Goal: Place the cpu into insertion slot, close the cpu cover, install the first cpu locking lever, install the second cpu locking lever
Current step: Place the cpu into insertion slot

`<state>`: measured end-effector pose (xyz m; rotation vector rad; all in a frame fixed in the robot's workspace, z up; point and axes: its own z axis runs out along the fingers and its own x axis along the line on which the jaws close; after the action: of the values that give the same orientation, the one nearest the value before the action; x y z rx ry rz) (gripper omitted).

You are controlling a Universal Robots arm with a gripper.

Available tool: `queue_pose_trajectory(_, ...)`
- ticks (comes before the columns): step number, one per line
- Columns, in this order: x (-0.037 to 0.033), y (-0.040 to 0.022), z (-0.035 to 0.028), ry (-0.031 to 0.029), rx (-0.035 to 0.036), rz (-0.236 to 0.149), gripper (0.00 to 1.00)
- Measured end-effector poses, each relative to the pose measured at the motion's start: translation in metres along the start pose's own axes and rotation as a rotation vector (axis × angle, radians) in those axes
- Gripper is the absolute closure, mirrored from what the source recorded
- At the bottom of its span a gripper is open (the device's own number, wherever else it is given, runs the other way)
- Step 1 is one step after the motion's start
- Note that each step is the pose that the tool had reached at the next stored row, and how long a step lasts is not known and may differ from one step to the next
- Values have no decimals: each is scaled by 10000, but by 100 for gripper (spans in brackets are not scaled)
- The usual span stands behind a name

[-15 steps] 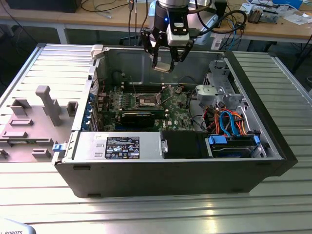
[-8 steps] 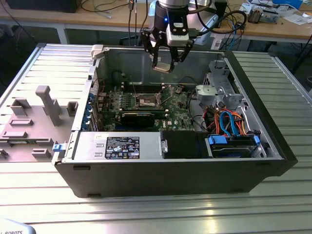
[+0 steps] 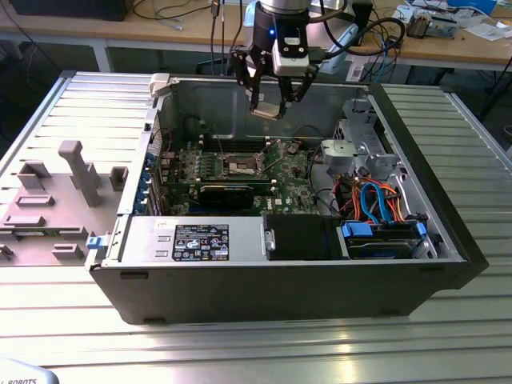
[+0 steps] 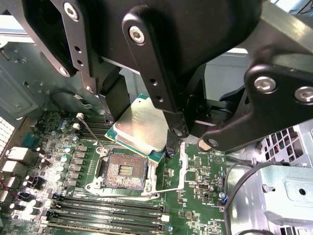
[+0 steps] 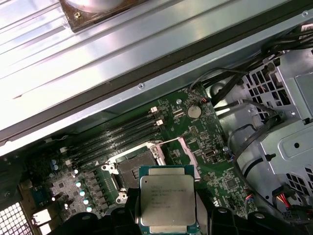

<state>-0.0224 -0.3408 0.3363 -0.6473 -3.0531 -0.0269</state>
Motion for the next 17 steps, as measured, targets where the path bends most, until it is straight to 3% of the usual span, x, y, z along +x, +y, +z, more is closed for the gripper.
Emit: queue_pose_trajectory(17,0,0,3,-2,-4,153,46)
